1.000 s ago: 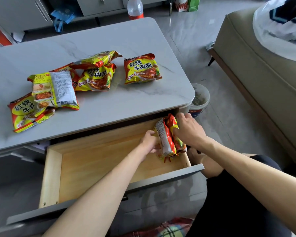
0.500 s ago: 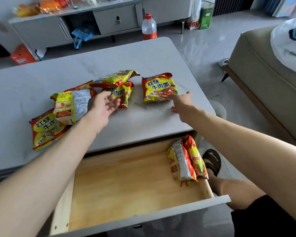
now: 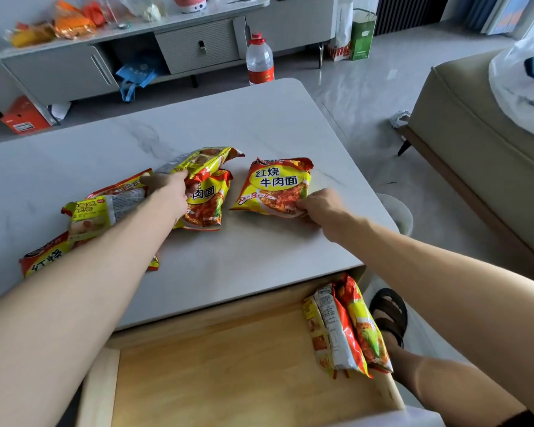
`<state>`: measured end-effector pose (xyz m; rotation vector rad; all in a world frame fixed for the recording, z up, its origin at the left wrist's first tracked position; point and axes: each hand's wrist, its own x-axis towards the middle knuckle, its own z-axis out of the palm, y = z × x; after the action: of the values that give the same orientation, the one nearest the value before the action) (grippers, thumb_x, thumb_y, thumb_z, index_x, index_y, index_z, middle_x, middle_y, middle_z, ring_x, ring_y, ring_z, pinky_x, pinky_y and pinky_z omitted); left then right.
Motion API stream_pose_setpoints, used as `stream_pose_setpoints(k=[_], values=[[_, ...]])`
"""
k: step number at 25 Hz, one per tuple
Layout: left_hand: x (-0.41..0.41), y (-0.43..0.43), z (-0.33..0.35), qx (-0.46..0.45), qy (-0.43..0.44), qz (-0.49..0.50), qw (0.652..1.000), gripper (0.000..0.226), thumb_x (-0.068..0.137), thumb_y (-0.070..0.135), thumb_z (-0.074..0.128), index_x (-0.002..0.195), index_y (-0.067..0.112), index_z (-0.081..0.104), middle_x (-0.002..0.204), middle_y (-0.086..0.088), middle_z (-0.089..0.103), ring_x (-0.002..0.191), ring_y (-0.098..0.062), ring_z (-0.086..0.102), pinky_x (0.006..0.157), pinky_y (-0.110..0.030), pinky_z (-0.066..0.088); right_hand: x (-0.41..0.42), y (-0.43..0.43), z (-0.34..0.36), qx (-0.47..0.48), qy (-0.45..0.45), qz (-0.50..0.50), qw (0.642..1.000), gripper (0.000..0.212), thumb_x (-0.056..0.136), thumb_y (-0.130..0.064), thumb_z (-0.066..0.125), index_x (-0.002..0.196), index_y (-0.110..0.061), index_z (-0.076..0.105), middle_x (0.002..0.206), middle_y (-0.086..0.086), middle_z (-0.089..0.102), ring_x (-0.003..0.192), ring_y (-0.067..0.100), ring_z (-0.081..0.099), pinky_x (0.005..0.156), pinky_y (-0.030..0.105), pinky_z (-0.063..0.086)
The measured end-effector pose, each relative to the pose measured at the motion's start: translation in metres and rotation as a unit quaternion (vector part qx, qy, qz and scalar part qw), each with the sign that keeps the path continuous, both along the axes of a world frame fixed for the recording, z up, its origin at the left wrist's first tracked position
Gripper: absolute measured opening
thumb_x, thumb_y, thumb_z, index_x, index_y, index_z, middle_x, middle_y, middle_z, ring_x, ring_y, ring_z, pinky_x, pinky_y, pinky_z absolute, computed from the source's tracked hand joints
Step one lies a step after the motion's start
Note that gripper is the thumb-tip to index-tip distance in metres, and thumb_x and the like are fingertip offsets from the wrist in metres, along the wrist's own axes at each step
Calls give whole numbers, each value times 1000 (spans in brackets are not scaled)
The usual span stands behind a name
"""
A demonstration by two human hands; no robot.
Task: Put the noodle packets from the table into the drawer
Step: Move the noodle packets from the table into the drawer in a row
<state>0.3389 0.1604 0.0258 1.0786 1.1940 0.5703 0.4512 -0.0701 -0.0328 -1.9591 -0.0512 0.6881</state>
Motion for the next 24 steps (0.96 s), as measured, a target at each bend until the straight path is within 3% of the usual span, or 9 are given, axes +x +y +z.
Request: stream_pose_setpoints(k=[3, 5, 8, 15, 18, 20, 22, 24], values=[[-4, -5, 7, 74, 0, 27, 997, 62, 90, -6, 60, 141, 18, 34, 109, -7, 52, 52, -11, 46, 42, -18, 37, -22, -16, 4, 29, 48, 77, 995, 13, 89, -9, 65, 76, -7, 63, 63, 8, 63, 44, 14, 60, 46, 22, 52], [-17, -18, 19, 97, -17, 19, 995, 59, 89, -6, 61, 139, 19, 41, 117, -3, 49, 56, -11, 47, 43, -19, 36, -40, -28, 7, 42, 58, 109, 991, 11, 92, -5, 59, 81, -6, 63, 62, 9, 64, 35, 8, 60, 38, 17, 49], [-47, -48, 35, 94, -75, 4, 993, 55, 90, -8, 58, 136, 19, 47, 123, -1, 47, 70, -8, 52, 44, -17, 39, -64, -43, 15, 37, 64, 128, 989, 15, 94, -4, 55, 80, -7, 59, 61, 9, 64, 35, 8, 61, 37, 18, 50], [-146, -116, 12, 35, -125, 35, 991, 50, 90, -9, 57, 134, 12, 45, 118, -11, 57, 66, -13, 54, 39, -17, 42, -119, -81, 17, 25, 90, 102, 990, 19, 91, -8, 56, 73, -3, 62, 56, 8, 64, 40, 15, 61, 41, 23, 52], [-175, -142, -23, 33, -72, 17, 997, 50, 90, -7, 59, 135, 7, 42, 124, -16, 56, 66, -17, 56, 42, -19, 48, -132, -100, 11, 42, 97, 68, 992, 17, 89, -13, 57, 79, -2, 65, 66, 14, 66, 48, 19, 62, 47, 25, 56], [-184, -151, -40, 30, -16, -17, 999, 52, 89, -8, 58, 136, 4, 38, 127, -21, 56, 68, -22, 56, 53, -28, 51, -136, -106, 8, 66, 119, 51, 989, 18, 90, -17, 58, 90, -1, 66, 80, 17, 69, 58, 23, 66, 56, 29, 58], [-187, -156, -45, 38, 64, -49, 996, 55, 86, -1, 59, 136, 6, 36, 129, -20, 55, 84, -27, 56, 70, -34, 47, -138, -106, 7, 91, 158, 39, 982, 20, 91, -22, 60, 94, -4, 65, 87, 15, 73, 67, 26, 70, 58, 30, 61], [-189, -163, -39, 121, 194, -83, 970, 65, 82, 16, 65, 139, 11, 35, 135, -17, 49, 107, -31, 51, 83, -37, 44, -139, -101, 9, 125, 207, 16, 970, 19, 90, -28, 65, 93, -10, 64, 80, 9, 76, 65, 22, 73, 54, 31, 60]])
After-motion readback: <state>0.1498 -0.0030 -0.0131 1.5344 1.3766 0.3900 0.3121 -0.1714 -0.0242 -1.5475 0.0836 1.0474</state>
